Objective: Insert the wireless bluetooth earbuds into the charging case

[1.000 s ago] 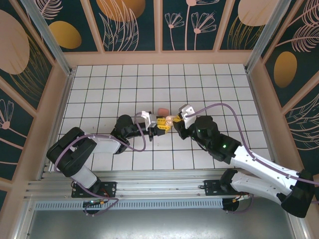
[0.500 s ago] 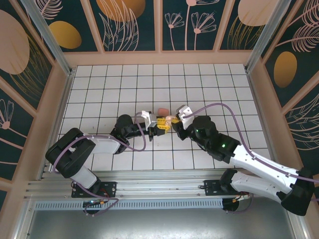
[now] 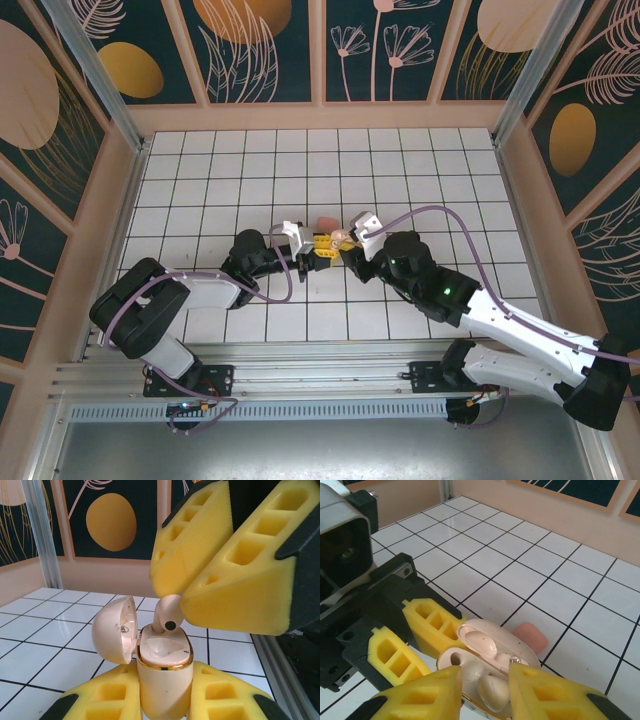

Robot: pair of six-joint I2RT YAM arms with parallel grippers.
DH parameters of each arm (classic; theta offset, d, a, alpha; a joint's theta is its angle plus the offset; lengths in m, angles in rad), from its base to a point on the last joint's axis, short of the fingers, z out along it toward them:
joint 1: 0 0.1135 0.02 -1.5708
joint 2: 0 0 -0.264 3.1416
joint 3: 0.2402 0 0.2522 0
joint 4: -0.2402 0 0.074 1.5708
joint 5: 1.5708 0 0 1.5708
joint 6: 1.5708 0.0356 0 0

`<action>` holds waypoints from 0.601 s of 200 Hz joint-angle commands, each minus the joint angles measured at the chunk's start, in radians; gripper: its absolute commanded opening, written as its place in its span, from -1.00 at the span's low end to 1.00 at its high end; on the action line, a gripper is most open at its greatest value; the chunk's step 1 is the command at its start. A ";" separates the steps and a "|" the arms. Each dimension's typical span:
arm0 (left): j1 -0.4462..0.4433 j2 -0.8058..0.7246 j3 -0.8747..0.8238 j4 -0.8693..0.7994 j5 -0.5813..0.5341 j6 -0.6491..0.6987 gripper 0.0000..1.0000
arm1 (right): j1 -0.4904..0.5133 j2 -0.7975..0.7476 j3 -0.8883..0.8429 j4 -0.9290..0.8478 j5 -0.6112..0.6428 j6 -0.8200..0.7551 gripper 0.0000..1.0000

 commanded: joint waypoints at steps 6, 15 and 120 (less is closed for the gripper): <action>-0.003 -0.036 0.033 0.081 -0.027 -0.001 -0.78 | 0.021 0.005 0.021 -0.060 -0.047 0.007 -0.31; -0.003 -0.037 0.033 0.080 -0.028 -0.001 -0.78 | 0.021 0.003 0.023 -0.057 -0.049 0.008 -0.28; -0.003 -0.041 0.013 0.087 -0.038 0.002 -0.78 | 0.013 -0.035 0.061 -0.035 -0.077 0.045 0.12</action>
